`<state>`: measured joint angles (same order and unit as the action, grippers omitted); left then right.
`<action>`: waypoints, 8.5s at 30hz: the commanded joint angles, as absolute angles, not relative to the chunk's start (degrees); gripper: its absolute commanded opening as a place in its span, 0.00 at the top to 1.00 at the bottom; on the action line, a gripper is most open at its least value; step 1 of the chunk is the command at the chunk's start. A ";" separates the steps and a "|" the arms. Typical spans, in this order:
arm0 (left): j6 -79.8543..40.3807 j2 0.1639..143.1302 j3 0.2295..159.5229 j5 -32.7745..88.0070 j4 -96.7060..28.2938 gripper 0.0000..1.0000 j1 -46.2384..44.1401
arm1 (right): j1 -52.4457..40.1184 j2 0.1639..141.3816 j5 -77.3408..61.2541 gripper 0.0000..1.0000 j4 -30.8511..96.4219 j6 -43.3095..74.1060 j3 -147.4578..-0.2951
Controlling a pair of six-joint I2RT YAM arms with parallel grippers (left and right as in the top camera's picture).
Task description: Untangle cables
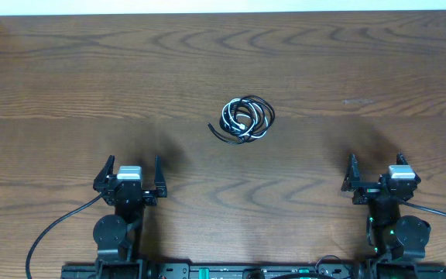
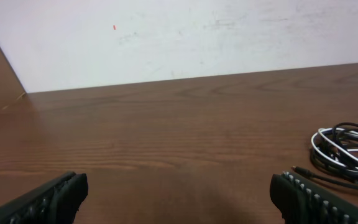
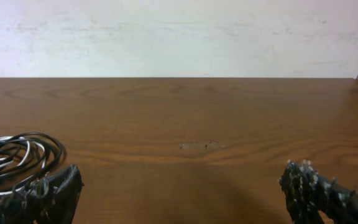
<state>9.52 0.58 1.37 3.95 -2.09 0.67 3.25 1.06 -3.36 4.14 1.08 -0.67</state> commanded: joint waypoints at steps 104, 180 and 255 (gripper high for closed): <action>-2.22 48.29 43.75 20.38 -22.59 0.01 0.91 | 3.33 15.92 -21.54 0.01 -0.60 1.63 -11.51; -34.44 122.50 89.27 9.76 -38.04 0.73 -23.99 | 3.31 75.00 -36.36 0.29 27.22 4.23 -62.83; -66.78 90.41 88.86 58.81 27.55 0.93 -16.29 | -9.19 90.41 -34.44 0.26 11.73 12.99 -62.83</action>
